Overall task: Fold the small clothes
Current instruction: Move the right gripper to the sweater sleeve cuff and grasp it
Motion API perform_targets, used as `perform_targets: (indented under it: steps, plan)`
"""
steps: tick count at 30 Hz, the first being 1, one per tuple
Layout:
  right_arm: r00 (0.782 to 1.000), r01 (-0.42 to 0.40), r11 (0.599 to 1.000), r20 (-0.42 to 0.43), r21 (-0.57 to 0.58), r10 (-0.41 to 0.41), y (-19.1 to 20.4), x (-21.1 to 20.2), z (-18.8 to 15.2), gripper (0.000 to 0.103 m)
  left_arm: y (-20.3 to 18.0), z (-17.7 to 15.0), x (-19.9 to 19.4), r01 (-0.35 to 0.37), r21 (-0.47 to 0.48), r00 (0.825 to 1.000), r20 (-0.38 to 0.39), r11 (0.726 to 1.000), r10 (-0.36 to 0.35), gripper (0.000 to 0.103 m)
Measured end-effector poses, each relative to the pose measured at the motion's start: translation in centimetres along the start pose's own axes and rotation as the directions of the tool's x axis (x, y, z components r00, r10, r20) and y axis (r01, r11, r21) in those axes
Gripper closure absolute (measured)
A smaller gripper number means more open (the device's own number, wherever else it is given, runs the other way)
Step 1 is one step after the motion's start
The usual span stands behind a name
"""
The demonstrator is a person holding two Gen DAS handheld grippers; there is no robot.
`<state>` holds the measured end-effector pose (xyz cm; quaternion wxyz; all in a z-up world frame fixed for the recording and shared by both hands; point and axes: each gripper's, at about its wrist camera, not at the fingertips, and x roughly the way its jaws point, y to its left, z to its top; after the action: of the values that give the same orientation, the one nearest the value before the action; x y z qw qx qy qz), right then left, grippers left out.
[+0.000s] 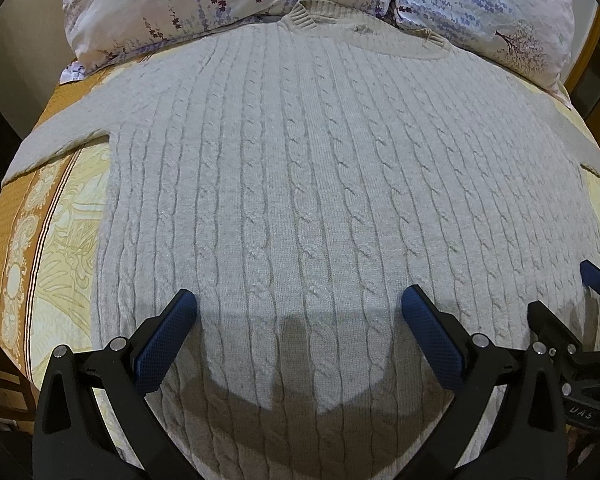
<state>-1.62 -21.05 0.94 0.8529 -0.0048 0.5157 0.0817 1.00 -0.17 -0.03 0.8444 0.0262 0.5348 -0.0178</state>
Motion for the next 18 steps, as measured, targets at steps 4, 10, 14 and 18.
perform_targets:
  steps: [4, 10, 14, 18]
  plan:
    - [0.999, -0.044, 0.998, 0.005, -0.033, 0.044, -0.6, 0.1, 0.6, 0.002, 0.0, 0.2, 0.1, 0.005, 0.008, 1.0, -0.005, 1.0, -0.005, 0.001]
    - [0.992, -0.13, 0.967, 0.031, 0.219, 0.126, -8.2, 0.6, 3.7, 0.002, 0.1, 1.0, 0.3, 0.016, 0.021, 1.0, -0.003, 1.0, -0.016, 0.001]
    - [0.988, -0.155, 0.853, 0.088, 0.499, 0.128, -16.7, 1.0, 5.3, 0.003, 0.2, 1.4, 0.5, 0.028, 0.026, 1.0, -0.001, 0.999, -0.028, 0.001]
    - [0.985, -0.171, 0.702, 0.143, 0.691, 0.098, -24.4, 1.5, 6.0, 0.015, 0.3, 2.1, 0.7, 0.036, 0.027, 0.999, -0.002, 0.999, -0.036, 0.001]
